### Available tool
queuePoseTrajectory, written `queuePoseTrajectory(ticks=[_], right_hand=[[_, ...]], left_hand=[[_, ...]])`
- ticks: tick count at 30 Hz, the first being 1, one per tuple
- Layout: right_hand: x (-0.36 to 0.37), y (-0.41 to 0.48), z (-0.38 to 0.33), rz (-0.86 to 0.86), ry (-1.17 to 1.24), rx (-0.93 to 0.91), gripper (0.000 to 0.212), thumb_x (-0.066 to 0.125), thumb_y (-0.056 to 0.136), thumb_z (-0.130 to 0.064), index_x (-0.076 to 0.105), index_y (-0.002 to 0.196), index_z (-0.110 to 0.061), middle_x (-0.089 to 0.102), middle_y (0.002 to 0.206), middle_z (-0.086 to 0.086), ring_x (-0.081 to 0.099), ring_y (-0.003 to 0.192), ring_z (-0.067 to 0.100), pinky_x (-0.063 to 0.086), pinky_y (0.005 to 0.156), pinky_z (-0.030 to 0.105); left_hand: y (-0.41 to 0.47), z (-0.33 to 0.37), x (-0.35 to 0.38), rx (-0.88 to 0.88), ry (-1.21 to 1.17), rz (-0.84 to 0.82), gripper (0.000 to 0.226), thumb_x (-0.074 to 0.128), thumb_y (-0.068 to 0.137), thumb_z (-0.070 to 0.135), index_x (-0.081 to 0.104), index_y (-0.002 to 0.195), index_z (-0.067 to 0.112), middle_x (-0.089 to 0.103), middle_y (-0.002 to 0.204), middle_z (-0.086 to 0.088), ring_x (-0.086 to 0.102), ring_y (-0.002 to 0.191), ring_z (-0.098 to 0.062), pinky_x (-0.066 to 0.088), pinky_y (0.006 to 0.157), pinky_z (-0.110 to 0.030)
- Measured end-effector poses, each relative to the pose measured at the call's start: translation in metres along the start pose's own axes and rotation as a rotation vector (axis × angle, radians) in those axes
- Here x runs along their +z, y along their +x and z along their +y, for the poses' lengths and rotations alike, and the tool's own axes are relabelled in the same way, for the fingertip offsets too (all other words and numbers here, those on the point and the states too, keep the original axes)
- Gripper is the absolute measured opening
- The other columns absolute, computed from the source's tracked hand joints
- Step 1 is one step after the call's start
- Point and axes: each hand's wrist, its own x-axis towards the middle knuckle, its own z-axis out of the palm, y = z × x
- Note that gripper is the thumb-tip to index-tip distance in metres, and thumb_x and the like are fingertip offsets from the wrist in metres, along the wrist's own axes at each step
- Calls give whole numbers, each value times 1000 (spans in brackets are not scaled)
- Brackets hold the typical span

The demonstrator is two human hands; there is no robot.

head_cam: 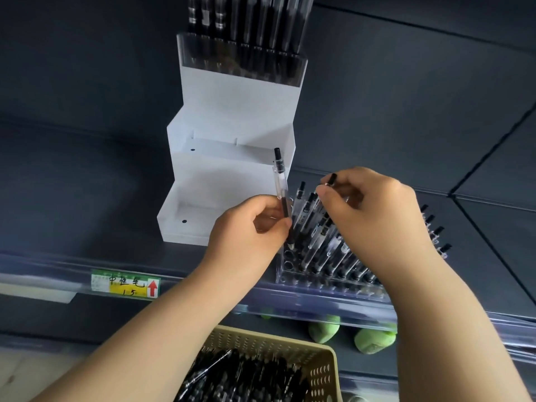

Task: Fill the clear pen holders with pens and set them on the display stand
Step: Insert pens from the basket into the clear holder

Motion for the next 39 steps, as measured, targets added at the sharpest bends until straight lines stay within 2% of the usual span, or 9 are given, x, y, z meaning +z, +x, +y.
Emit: queuePoseTrajectory(ticks=[8,17,23,29,36,39], right_hand=[[0,0,-2,-1,9,-5,13,61,85,-38,66,92,-28,62,76,-21,61,74,12,53,73,36],[2,-1,-2,-14,-2,-10,16,61,85,-38,67,99,-32,58,73,-24,57,73,6,52,74,33],[2,-1,-2,-9,-7,-30,6,62,85,-33,68,87,-33,58,70,-25,57,68,6,53,71,34],[4,-1,-1,-2,-30,-41,9,64,85,-29,69,81,-34,58,68,-24,58,64,8,54,68,34],[7,-2,-5,-15,-146,-46,11,59,87,-30,70,85,-32,68,80,-11,57,71,14,52,66,31],[8,-2,-6,-17,-182,-52,12,57,88,-30,69,85,-31,68,81,-9,56,68,17,49,62,28]], left_hand=[[-1,0,-5,2,22,11,16,67,84,18,66,90,33,67,81,21,59,79,11,41,65,2],[-2,-3,-6,-6,34,18,17,68,83,20,65,88,35,68,82,21,61,78,7,45,68,-3],[-2,-2,-5,-13,45,15,16,68,83,21,65,89,36,67,81,22,60,78,9,42,65,0],[-2,-3,-3,-3,54,4,15,67,84,19,67,93,31,67,83,21,60,78,9,42,65,0],[-4,-2,-2,13,71,-4,17,68,83,19,65,92,33,67,83,22,58,81,11,41,66,2],[-4,-2,-1,14,71,2,17,68,84,19,67,96,30,67,85,21,59,81,11,41,65,2]])
